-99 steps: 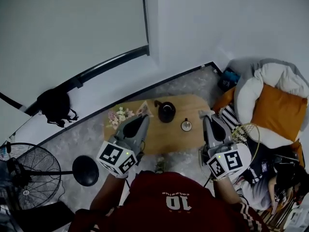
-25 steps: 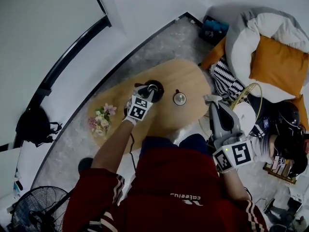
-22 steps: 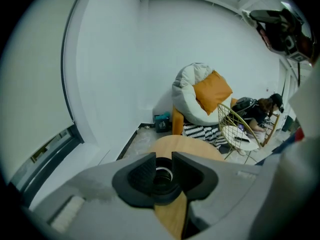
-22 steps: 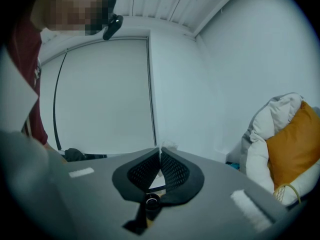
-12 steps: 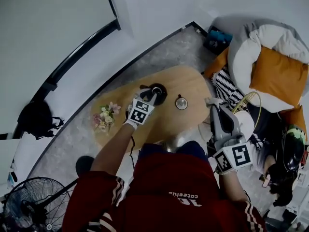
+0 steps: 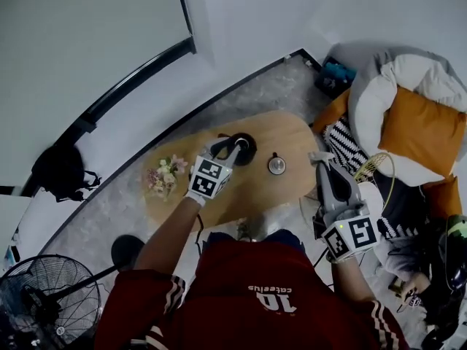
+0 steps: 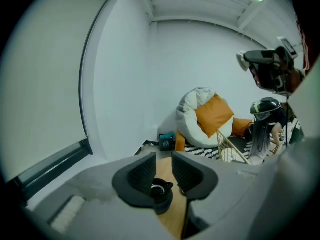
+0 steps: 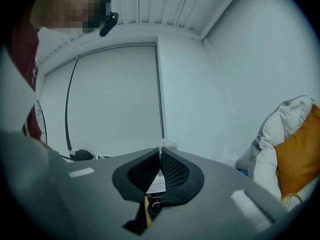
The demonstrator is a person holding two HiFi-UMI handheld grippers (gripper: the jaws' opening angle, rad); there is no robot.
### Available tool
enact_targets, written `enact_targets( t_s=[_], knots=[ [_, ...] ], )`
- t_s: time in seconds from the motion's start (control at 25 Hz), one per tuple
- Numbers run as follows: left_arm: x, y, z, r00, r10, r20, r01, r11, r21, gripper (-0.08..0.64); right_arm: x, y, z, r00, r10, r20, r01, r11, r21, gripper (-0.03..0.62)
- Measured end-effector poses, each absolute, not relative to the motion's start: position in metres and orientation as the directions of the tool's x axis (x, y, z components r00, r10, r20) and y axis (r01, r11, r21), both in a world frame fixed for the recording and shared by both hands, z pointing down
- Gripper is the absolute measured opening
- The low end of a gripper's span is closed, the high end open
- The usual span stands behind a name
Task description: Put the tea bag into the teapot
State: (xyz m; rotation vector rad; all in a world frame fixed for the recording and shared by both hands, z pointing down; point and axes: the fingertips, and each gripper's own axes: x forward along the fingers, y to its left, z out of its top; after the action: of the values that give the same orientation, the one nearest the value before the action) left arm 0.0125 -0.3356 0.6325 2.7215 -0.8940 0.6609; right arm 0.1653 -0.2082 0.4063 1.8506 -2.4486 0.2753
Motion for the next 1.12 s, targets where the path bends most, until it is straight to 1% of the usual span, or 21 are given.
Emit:
enact_targets(
  t_s=[0.32,0.52,0.88,1.0,1.12],
  knots=[
    [0.006,-0.324,0.549,0.729,-0.598,0.333,-0.656,-0.749,0.092,0.1,0.163,-0.198,0.387,-0.306,-0.946,0.111,-0.949,0.294,-0.109,0.003],
    [-0.005,-0.324,0.494,0.718,-0.648,0.256,-0.683,-0.726,0.079,0.1,0.156,-0.203,0.377,-0.337,-0.938,0.086,-0.936,0.324,-0.135,0.003],
    [-0.027,-0.31,0.403,0.707,-0.7,0.104,-0.707,-0.705,0.065,0.1,0.142,-0.214,0.354,-0.368,-0.93,0.025,-0.923,0.362,-0.133,0.003],
    [-0.034,-0.303,0.386,0.705,-0.705,0.073,-0.709,-0.704,0.045,0.1,0.135,-0.217,0.347,-0.378,-0.926,0.009,-0.919,0.374,-0.127,0.003],
    [-0.037,-0.299,0.376,0.705,-0.705,0.069,-0.708,-0.705,0.027,0.093,0.133,-0.221,0.339,-0.387,-0.922,-0.007,-0.914,0.385,-0.127,0.003]
  ],
)
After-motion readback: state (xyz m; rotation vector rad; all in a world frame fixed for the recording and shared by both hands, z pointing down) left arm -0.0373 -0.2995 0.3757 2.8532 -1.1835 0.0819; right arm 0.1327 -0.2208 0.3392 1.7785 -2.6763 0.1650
